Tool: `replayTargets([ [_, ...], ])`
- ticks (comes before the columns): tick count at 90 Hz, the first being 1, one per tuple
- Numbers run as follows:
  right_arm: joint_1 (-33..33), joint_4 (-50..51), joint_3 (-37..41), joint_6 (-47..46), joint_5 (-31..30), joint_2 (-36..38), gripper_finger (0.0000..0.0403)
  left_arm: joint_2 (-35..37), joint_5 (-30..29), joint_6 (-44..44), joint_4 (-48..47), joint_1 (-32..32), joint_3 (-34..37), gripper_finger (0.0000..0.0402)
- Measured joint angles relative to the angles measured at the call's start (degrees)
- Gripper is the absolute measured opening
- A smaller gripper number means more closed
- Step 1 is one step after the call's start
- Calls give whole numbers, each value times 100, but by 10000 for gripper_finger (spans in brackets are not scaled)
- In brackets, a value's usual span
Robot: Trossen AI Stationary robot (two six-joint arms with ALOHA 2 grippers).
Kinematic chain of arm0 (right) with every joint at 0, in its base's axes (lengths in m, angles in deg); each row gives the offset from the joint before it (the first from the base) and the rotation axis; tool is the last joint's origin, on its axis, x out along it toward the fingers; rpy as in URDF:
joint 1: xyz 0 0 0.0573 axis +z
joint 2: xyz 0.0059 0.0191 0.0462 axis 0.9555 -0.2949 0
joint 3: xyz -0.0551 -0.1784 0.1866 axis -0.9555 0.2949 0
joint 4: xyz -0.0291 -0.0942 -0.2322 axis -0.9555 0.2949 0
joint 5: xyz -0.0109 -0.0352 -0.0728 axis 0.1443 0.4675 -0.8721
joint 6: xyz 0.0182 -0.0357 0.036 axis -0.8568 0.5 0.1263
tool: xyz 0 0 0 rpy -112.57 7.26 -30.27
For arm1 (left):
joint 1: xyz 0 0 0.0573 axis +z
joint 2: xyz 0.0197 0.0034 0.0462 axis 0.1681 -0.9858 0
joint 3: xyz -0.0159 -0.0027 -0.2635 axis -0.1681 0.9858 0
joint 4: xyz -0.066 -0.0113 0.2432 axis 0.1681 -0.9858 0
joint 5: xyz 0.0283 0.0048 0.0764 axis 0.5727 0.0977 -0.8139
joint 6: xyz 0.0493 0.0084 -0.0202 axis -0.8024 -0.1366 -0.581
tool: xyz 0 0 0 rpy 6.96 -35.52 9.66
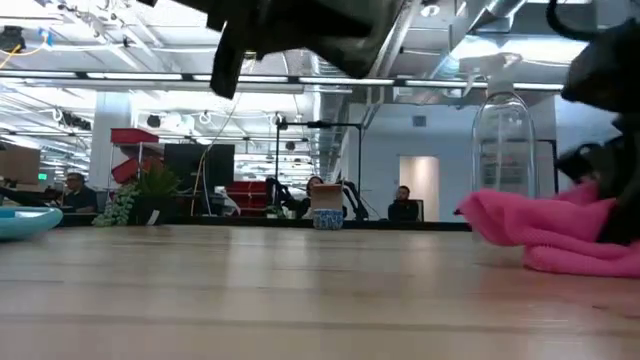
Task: Apply microfiber cloth
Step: Wipe the black cellphone with the pink microfiber cloth
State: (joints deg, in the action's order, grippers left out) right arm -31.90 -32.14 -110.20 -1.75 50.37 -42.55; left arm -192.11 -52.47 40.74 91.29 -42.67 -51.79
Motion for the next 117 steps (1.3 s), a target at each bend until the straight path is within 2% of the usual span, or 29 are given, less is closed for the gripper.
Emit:
replayTargets([
  [14,-242,-224,170,-140,402,12,65,0,151,-322,207,2,-7,11],
  [29,-486,-431,144,541,881,110,145,-2,319,-401,189,2,-45,11],
  [40,-649,-361,-25,1017,887,485,197,-2,338,-425,172,-20,-48,11],
  [49,-744,-428,-100,1367,740,1008,223,-2,403,-525,213,-58,-48,11],
  [63,-772,-834,-109,1907,315,1876,231,-9,447,-876,480,-135,-48,11],
  [74,-772,-1669,-112,2373,106,2099,229,-31,622,-1242,805,-150,-48,11],
  [100,-902,-4125,-112,3221,253,1381,228,-33,779,-1489,1040,-118,-48,11],
  [117,-1192,-4384,-421,3219,798,976,227,-37,887,-1613,1088,-81,-61,11],
])
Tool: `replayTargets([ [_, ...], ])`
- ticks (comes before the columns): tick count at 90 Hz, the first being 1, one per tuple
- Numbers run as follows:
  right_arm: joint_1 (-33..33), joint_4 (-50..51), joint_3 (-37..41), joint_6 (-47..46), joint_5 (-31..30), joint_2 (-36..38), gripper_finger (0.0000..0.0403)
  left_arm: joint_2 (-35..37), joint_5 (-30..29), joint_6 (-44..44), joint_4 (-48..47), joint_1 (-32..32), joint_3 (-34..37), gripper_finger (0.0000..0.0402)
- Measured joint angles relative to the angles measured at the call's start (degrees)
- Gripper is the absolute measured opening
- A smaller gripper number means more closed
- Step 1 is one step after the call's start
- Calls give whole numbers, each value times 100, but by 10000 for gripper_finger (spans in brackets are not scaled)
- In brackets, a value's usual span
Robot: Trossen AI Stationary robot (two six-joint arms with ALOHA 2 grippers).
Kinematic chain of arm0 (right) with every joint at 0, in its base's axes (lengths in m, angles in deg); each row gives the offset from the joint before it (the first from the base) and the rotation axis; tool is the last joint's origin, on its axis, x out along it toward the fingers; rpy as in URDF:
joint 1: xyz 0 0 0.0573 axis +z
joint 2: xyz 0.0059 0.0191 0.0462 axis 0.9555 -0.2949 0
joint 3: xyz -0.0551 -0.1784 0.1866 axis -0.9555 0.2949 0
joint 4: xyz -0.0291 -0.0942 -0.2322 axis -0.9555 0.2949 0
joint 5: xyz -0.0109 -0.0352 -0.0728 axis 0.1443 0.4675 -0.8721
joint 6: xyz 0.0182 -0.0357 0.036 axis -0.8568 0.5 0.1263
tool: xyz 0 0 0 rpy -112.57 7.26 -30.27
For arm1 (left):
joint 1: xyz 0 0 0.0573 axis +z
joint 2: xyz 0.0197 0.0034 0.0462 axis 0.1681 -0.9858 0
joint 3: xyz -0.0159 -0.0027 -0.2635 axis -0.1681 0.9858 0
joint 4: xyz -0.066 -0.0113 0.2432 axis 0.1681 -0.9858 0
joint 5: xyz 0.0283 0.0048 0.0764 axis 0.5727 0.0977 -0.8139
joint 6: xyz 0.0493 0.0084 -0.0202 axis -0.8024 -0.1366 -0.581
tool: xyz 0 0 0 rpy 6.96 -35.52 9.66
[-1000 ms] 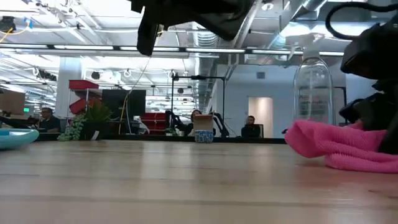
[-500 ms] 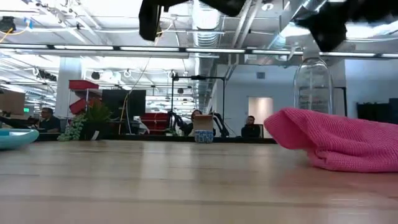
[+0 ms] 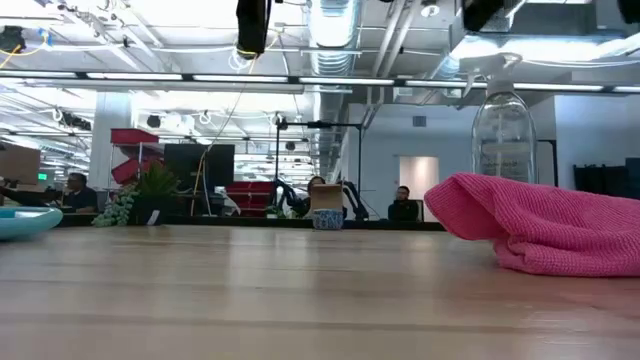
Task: Apply microfiber cloth
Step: Wipe the black cellphone with the pink microfiber cloth
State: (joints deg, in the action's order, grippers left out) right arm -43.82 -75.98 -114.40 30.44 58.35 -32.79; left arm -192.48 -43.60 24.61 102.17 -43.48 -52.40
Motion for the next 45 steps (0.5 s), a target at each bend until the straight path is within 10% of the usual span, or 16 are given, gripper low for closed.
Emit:
replayTargets([
  [18,-125,380,-483,140,33,-223,192,-2,117,-77,-40,5,-53,11],
  [45,-133,884,-665,258,24,-203,18,-2,62,-108,-191,24,-57,19],
])
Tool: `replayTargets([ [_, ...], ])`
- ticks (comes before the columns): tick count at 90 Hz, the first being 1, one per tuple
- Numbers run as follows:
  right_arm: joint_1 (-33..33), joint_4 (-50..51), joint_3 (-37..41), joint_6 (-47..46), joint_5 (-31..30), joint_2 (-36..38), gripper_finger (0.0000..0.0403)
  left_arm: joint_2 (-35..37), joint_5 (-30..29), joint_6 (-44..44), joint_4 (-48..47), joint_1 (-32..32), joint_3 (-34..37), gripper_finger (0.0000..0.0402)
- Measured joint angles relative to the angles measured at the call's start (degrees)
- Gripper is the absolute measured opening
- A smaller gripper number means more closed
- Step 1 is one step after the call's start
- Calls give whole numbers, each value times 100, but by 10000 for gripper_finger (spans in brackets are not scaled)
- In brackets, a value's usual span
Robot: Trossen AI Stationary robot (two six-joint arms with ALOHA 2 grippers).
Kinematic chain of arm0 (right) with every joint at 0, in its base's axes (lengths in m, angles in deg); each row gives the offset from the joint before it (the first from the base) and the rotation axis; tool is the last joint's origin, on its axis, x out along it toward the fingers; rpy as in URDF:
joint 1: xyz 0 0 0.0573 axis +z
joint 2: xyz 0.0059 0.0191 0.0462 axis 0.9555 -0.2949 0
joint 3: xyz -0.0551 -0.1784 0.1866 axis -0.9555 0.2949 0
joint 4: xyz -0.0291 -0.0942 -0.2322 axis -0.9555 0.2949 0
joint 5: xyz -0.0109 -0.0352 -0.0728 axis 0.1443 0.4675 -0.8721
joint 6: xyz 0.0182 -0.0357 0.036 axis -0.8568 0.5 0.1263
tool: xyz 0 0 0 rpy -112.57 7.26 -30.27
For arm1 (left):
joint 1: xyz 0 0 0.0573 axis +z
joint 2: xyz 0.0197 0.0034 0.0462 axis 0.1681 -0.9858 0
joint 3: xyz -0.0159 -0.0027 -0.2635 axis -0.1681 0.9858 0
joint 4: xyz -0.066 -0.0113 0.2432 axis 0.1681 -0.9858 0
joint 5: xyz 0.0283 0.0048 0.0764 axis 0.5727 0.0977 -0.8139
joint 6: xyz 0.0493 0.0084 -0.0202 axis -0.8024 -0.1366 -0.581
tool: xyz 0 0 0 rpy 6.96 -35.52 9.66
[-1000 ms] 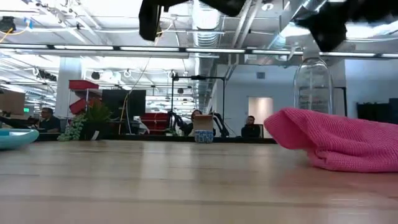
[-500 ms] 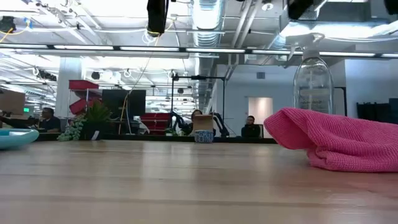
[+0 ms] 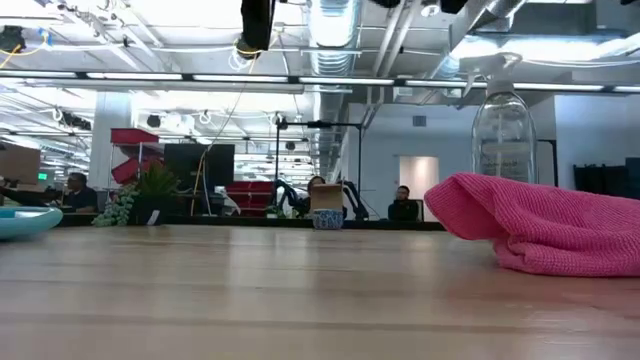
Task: Apply microfiber cloth
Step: Wipe the black cellphone with the pink microfiber cloth
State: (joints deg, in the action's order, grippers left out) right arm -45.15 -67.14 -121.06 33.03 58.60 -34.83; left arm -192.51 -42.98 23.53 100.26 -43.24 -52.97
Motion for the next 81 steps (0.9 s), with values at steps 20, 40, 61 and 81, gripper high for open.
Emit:
replayTargets([
  [20,226,1377,0,-1,-487,821,14,2,-23,-28,-312,13,-7,72],
  [40,997,3274,-7,-321,-1671,1582,14,2,67,474,-896,20,0,121],
  [61,1703,5369,-4,-1630,-2919,1491,14,-1,513,1971,-2054,153,0,114],
  [81,1750,6140,0,-2649,-3050,1425,14,-797,1647,2004,-1285,694,-117,81],
])
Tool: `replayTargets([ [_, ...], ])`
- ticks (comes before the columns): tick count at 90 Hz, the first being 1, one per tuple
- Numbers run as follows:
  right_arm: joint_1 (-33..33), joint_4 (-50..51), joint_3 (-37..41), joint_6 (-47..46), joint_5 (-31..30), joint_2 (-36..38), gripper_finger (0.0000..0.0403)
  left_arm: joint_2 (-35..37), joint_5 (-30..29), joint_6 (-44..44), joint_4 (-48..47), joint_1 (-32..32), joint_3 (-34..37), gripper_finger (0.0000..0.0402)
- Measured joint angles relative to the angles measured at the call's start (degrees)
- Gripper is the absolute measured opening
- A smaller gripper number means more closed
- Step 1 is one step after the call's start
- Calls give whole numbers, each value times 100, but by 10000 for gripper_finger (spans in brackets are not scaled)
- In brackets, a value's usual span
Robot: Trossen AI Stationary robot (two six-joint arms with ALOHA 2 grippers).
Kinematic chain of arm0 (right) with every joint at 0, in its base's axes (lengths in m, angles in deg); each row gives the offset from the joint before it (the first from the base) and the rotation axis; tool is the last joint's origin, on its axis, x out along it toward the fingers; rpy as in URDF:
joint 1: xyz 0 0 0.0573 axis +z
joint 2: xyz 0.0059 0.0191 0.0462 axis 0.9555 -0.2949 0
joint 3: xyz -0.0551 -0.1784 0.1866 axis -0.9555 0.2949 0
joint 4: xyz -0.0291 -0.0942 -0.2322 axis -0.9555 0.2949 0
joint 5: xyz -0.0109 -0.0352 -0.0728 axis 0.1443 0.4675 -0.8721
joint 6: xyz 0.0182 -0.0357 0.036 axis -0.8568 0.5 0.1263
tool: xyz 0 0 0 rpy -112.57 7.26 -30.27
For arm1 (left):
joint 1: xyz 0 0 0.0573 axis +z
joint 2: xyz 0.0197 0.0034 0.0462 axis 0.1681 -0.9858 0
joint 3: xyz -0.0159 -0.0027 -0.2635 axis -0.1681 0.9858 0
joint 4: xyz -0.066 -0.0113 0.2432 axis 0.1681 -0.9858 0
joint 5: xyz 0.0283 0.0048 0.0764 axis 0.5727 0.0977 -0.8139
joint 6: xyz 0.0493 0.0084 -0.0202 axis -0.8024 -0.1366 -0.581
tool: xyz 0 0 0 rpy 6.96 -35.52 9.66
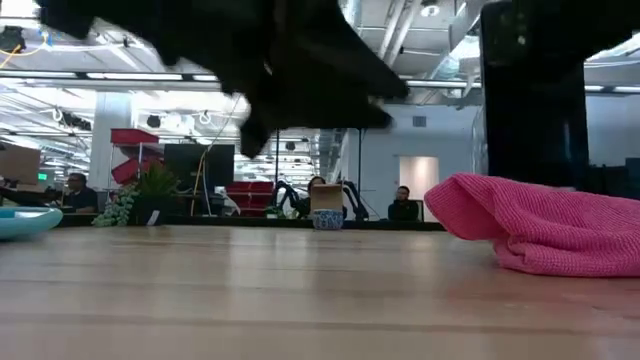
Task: Apply microfiber cloth
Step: Wipe the black cellphone with the pink microfiber cloth
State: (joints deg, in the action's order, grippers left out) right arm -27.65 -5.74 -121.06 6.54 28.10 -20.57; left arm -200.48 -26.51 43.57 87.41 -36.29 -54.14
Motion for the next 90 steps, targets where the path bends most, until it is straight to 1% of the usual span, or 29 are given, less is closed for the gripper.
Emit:
replayTargets([
  [8,3,330,0,-461,37,39,14,-402,104,-583,50,160,-377,79],
  [19,55,417,0,-599,122,41,15,-842,136,-1844,38,268,-1091,85],
  [26,74,347,0,-616,167,43,15,-1030,129,-2437,-285,325,-1603,103],
  [33,101,356,0,-617,175,43,15,-1230,137,-2800,-978,401,-2199,129],
  [40,101,317,0,-619,180,41,15,-1449,135,-2876,-1863,514,-2762,156],
  [44,99,308,0,-616,180,41,16,-1566,150,-2751,-2458,590,-3030,171],
  [51,99,296,0,-615,182,41,16,-1794,410,-2428,-3360,724,-3495,190],
  [56,99,277,0,-613,182,41,16,-1949,522,-2233,-3874,802,-3770,197],
  [63,99,278,0,-611,184,41,16,-2149,510,-2046,-4270,844,-4060,198],
  [68,99,267,0,-610,185,41,16,-2221,478,-1933,-4353,842,-4163,187],
  [73,113,274,0,-610,186,41,16,-2239,465,-1866,-4342,836,-4169,162],
  [78,142,265,0,-613,186,41,17,-2242,472,-1850,-4340,824,-4169,119],
  [85,183,262,0,-615,186,41,17,-2229,382,-1857,-4355,774,-4169,42],
  [88,207,250,5,-615,186,39,17,-2209,299,-1870,-4376,741,-4169,22],
  [90,216,242,20,-615,186,39,17,-2196,234,-1874,-4393,719,-4167,17],
])
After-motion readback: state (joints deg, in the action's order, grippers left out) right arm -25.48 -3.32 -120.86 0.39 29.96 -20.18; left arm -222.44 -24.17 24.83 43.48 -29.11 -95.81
